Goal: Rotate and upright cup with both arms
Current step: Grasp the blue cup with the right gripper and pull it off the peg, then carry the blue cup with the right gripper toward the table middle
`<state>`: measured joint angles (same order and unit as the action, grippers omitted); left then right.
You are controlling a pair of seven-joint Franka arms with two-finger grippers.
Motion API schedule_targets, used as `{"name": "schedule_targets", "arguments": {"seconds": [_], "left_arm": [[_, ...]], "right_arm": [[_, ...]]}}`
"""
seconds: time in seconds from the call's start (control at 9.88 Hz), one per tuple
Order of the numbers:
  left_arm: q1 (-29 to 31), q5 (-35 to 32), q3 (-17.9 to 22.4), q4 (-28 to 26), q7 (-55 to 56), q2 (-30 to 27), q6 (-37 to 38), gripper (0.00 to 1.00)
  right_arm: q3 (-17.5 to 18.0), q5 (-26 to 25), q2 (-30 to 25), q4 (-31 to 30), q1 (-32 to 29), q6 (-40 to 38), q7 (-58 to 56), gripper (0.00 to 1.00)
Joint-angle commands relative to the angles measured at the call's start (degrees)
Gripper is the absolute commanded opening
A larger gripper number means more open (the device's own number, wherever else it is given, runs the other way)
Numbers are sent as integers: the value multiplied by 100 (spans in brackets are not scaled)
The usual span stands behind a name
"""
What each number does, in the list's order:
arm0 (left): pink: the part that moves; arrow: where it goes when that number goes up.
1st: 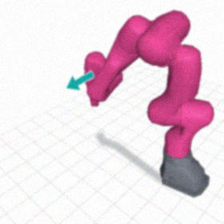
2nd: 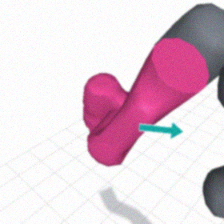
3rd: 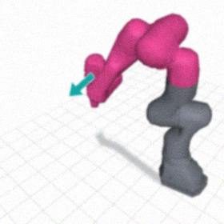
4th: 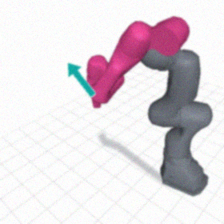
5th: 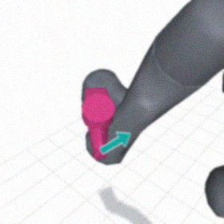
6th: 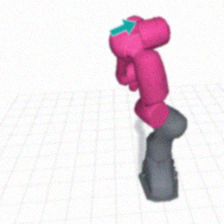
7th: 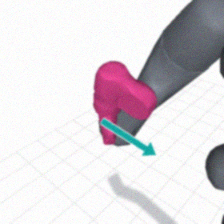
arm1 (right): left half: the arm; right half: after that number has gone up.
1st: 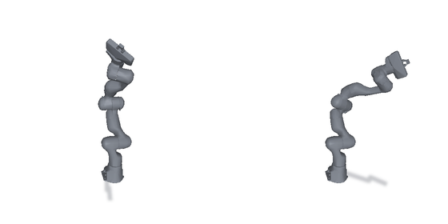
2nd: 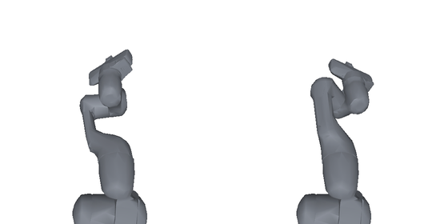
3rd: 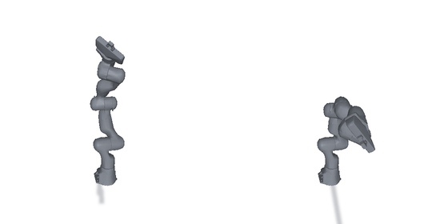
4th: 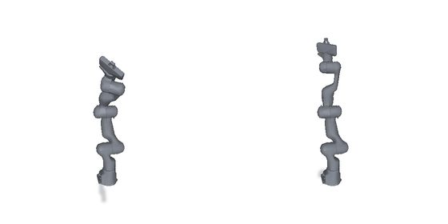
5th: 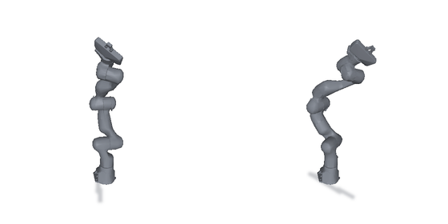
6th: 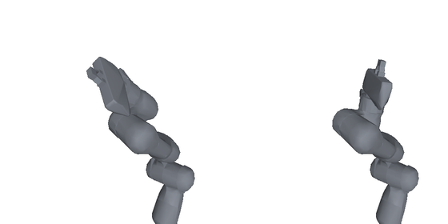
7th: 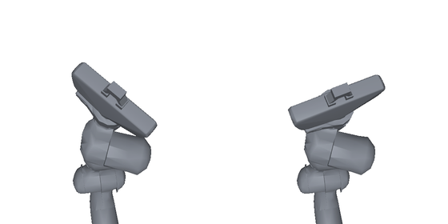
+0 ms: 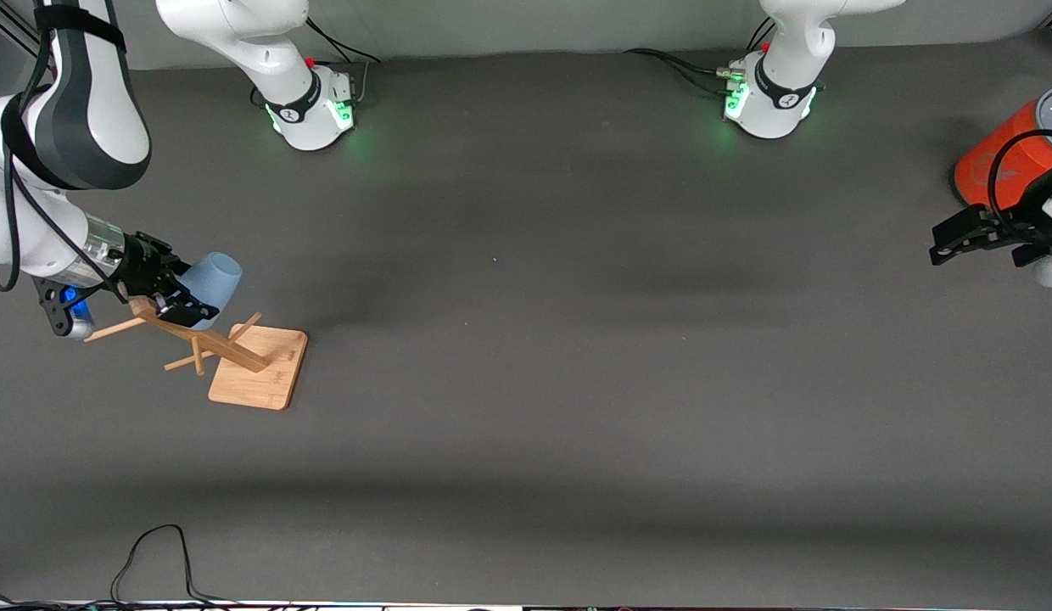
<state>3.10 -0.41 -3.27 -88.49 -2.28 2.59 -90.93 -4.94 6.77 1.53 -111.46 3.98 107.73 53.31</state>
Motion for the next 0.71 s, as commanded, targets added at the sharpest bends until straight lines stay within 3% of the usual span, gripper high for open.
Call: {"name": "schedule_targets", "arguments": {"seconds": [0.0,0.61], "left_arm": [[-46,-29,37,104,-71,40,-13,100],[-38,-38,37,104,-71,40,-13,100]], "right_arm": [[-42,35,-180,-148,59,81,4,66],[1,35,-399,211,436,-435,47,66]]}}
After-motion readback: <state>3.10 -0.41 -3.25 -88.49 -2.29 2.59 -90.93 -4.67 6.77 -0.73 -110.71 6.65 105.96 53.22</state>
